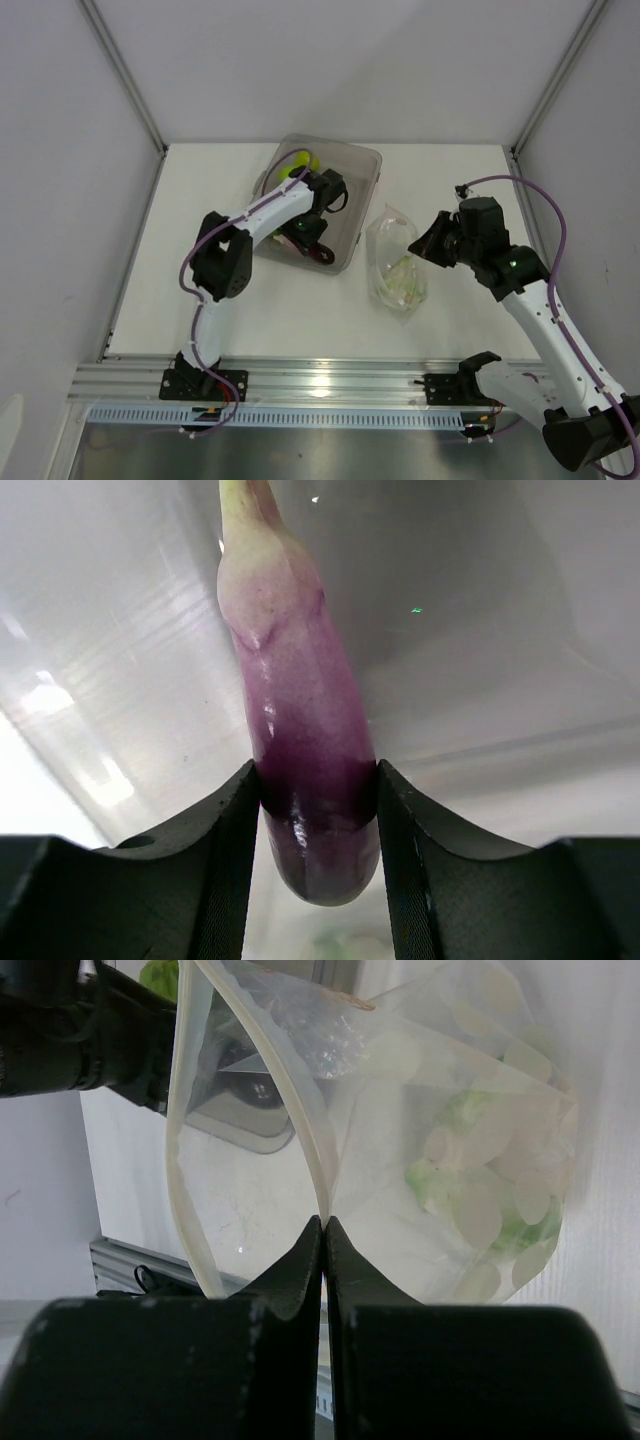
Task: Place the food in the zip-top bag and seal the zipper
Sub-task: Pick up the fake vegetable from the bin, then place the fake vegetable in the zipper food storage bag.
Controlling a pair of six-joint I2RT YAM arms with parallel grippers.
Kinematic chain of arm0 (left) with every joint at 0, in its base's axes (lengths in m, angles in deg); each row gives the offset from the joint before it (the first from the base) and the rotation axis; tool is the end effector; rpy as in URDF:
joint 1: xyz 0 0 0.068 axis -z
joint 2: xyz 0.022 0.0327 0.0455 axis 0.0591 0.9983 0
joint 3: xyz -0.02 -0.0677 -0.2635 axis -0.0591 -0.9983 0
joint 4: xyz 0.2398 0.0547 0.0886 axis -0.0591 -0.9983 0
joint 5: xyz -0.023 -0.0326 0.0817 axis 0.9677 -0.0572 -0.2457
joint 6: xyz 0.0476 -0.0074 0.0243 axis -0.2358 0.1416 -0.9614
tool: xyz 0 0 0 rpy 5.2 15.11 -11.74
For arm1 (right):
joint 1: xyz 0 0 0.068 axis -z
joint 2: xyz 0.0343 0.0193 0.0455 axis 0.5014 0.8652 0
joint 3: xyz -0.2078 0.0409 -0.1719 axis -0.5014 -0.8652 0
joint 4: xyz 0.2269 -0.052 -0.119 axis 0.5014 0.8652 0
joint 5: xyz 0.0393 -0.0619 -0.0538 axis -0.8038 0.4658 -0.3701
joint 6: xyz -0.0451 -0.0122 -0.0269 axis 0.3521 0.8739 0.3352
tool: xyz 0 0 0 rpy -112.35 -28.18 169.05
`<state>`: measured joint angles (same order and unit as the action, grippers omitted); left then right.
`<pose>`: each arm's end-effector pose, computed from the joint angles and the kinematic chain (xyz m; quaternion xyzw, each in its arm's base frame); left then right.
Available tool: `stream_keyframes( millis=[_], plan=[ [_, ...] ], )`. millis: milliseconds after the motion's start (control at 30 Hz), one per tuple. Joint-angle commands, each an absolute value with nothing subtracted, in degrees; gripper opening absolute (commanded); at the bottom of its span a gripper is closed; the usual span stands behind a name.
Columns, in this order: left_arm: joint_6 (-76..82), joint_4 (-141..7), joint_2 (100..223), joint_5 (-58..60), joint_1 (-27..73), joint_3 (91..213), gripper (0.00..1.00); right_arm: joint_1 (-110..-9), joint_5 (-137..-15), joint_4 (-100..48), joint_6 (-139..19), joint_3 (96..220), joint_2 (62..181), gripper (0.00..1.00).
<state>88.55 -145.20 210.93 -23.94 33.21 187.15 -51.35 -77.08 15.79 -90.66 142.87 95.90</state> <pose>0.3392 -0.2392 0.2092 -0.4917 0.8583 0.0827 0.1217 0.1803 0.0756 0.3459 0.0941 0.8886 0.2737 0.3558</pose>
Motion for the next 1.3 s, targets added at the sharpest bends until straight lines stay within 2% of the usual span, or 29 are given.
stream_keyframes(
  millis=[0,167,267,400,500,533,633,733,867,900,1000,1133,1267],
  plan=[
    [81.4,-145.7,203.0,-32.2,35.2,190.7,0.01,-51.1,-76.8,15.0,-91.1,143.6,95.2,0.00],
    [71.1,-143.2,197.0,-35.9,36.9,193.4,0.01,-51.2,-76.4,15.1,-91.1,144.0,95.6,0.00],
    [61.1,-136.5,190.6,-35.0,37.6,191.0,0.01,-51.1,-75.9,15.6,-90.8,144.4,96.0,0.00],
    [41.8,-114.9,174.9,-33.0,38.8,175.7,0.01,-51.2,-75.9,15.8,-90.6,144.9,96.3,0.00],
    [28.3,-99.3,164.8,-24.3,39.0,163.9,0.01,-51.1,-75.7,16.0,-90.5,145.0,96.4,0.00],
    [25.4,-89.2,158.8,-20.9,39.0,156.1,0.01,-51.0,-75.8,15.9,-90.5,145.0,96.4,0.00],
    [23.4,-84.3,153.0,-17.5,39.7,152.1,0.01,-51.1,-75.9,15.7,-90.7,144.8,96.4,0.00],
    [19.7,-83.3,152.4,-12.9,41.3,152.4,0.01,-51.2,-76.3,15.0,-91.1,144.5,96.4,0.00],
    [17.3,-73.0,150.6,-0.5,43.5,148.5,0.01,-51.2,-76.7,14.6,-91.1,144.9,97.2,0.00],
    [17.9,-71.1,150.6,6.4,43.5,148.0,0.01,-51.2,-76.7,14.8,-91.1,145.0,97.3,0.00],
    [22.8,-70.5,152.4,13.9,43.5,149.0,0.01,-51.1,-76.4,15.3,-90.6,146.1,97.7,0.00],
    [27.3,-80.8,157.1,21.7,43.5,155.1,0.01,-51.1,-76.1,16.0,-90.0,147.1,98.1,0.00],
    [31.1,-94.2,160.8,20.6,43.5,160.4,0.01,-51.1,-76.0,16.2,-89.7,146.9,98.5,0.00]
  ],
)
